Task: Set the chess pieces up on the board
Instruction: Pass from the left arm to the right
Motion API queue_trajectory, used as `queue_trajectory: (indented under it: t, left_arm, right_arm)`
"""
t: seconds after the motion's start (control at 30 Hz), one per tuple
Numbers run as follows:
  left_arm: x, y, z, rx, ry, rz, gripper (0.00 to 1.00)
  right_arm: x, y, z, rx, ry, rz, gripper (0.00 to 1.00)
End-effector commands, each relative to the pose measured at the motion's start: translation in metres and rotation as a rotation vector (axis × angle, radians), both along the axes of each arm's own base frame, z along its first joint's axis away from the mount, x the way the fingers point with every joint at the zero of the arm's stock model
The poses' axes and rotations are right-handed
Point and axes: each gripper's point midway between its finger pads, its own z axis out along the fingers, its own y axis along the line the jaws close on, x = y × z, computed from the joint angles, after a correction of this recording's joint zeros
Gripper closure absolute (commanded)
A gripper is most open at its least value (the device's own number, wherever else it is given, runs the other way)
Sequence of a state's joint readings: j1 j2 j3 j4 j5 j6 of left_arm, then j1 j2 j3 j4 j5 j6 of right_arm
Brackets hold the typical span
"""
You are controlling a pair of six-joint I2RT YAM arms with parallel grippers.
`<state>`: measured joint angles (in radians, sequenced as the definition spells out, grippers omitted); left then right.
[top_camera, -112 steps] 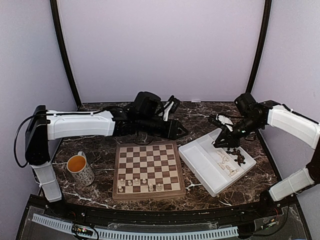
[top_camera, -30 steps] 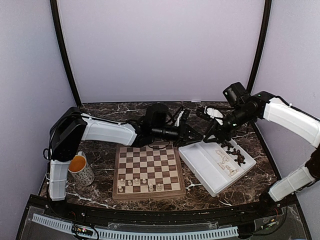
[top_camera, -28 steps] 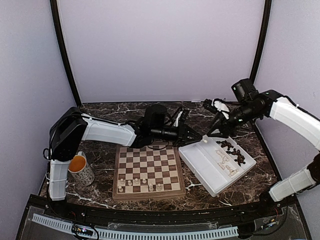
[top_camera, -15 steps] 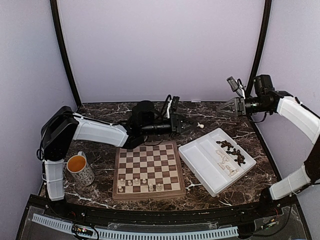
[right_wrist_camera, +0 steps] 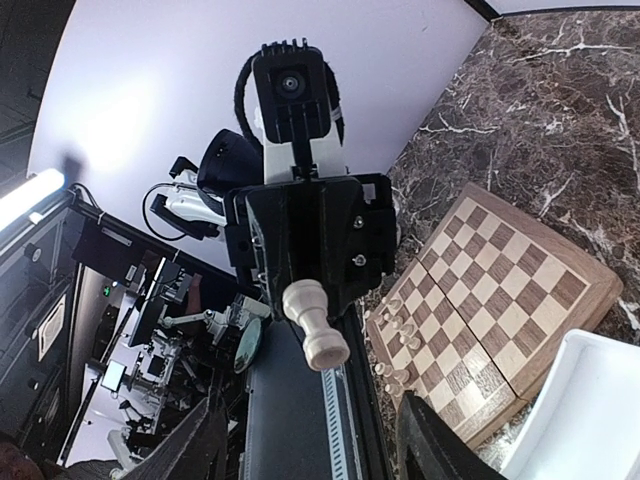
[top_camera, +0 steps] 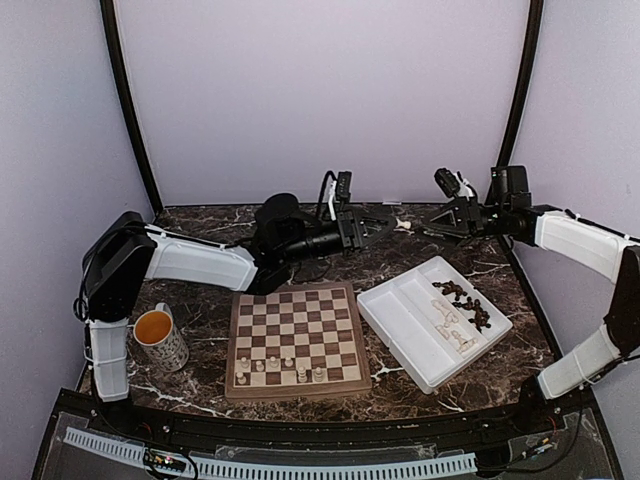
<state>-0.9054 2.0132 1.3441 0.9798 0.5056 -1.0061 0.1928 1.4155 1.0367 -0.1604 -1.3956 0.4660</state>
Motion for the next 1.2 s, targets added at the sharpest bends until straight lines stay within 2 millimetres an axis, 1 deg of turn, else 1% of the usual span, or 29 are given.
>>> queue_trajectory:
  t: [0.0, 0.13, 0.33, 0.63, 0.83, 0.93, 1.07, 1.13, 1.17]
  left_arm:
    - [-0.001, 0.0, 0.026, -0.081, -0.033, -0.009, 0.92]
    - [-0.002, -0.004, 0.024, -0.089, -0.015, -0.022, 0.92]
    - [-0.005, -0.009, 0.022, -0.086, -0.01, -0.03, 0.92]
    - [-0.006, -0.013, 0.021, -0.088, -0.005, -0.037, 0.93]
    - [-0.005, -0.015, 0.018, -0.087, 0.005, -0.039, 0.93]
    - [-0.005, -0.016, 0.017, -0.084, 0.008, -0.041, 0.93]
    - [-0.005, -0.016, 0.015, -0.08, 0.012, -0.043, 0.93]
    - [-0.005, -0.016, 0.014, -0.074, 0.017, -0.042, 0.9]
    - [-0.005, -0.016, 0.012, -0.069, 0.021, -0.039, 0.86]
  right_arm:
    - [-0.003, 0.003, 0.017, 0.032, -0.046, 0.025, 0.41]
    - [0.0, 0.007, 0.019, 0.034, -0.05, 0.038, 0.44]
    - [0.0, 0.013, 0.02, 0.036, -0.049, 0.058, 0.51]
    - [0.001, 0.014, 0.02, 0.037, -0.053, 0.058, 0.58]
    - [0.0, 0.014, 0.021, 0.04, -0.057, 0.06, 0.7]
    - [0.0, 0.014, 0.021, 0.039, -0.054, 0.059, 0.79]
    - [0.004, 0.014, 0.022, 0.039, -0.076, 0.049, 0.86]
    - [0.006, 0.014, 0.022, 0.039, -0.086, 0.045, 0.89]
    - [0.008, 0.013, 0.023, 0.038, -0.094, 0.04, 0.89]
